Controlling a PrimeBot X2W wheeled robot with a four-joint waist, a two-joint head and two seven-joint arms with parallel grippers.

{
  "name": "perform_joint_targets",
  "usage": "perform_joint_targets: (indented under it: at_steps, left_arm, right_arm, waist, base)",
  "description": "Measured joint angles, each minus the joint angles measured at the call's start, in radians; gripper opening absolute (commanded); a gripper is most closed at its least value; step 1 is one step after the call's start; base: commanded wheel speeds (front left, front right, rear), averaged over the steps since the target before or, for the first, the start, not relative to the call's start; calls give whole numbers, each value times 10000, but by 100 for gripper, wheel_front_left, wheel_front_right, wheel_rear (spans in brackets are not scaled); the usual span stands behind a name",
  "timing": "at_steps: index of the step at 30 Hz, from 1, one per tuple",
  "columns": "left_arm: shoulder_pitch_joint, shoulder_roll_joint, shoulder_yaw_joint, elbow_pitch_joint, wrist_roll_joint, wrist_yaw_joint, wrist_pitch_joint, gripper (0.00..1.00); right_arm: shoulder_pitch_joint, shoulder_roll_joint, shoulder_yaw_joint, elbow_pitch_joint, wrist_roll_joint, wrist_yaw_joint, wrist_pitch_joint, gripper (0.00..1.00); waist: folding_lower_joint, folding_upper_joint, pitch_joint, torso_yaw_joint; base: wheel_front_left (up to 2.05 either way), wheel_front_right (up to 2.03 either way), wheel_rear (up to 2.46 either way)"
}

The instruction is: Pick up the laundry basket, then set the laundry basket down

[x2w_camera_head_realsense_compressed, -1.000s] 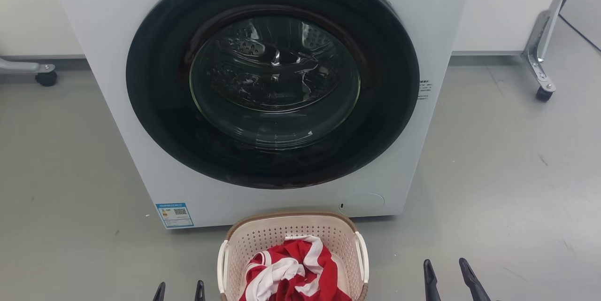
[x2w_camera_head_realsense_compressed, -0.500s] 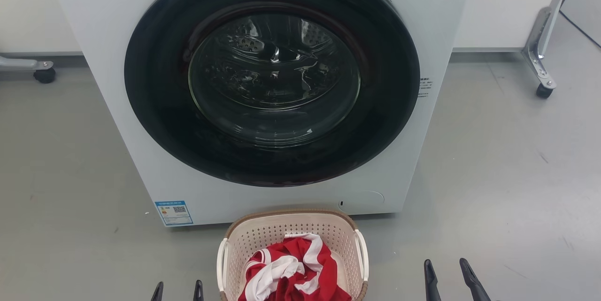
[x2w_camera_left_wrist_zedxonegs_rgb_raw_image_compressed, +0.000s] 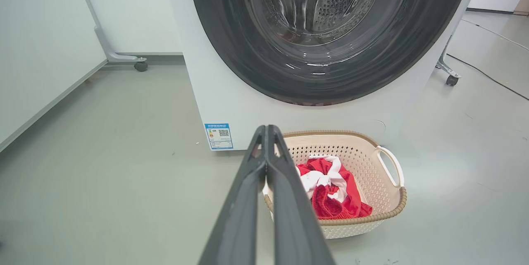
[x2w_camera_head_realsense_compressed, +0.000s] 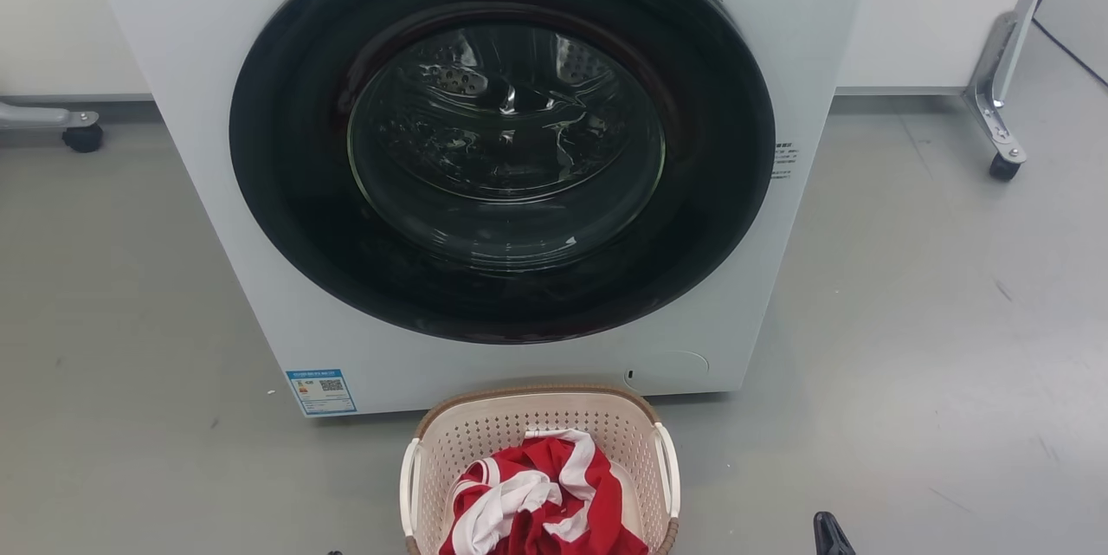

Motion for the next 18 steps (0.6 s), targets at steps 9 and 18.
perform_joint_targets:
  at_steps: [9, 18]
  left_arm:
    - [-49, -35, 238, 104, -936, -221, 278, 0]
    - [-218, -48, 510, 173, -2615, -451, 715, 0]
  right_arm:
    - [-50, 6, -351, 59, 934, 180, 234, 0]
    - [-236, 19, -782, 188, 2522, 451, 686, 0]
  waist:
    - [0, 1, 9, 17]
    - [0, 0, 14, 37]
  base:
    - [0, 0, 0]
    - [0, 0, 0]
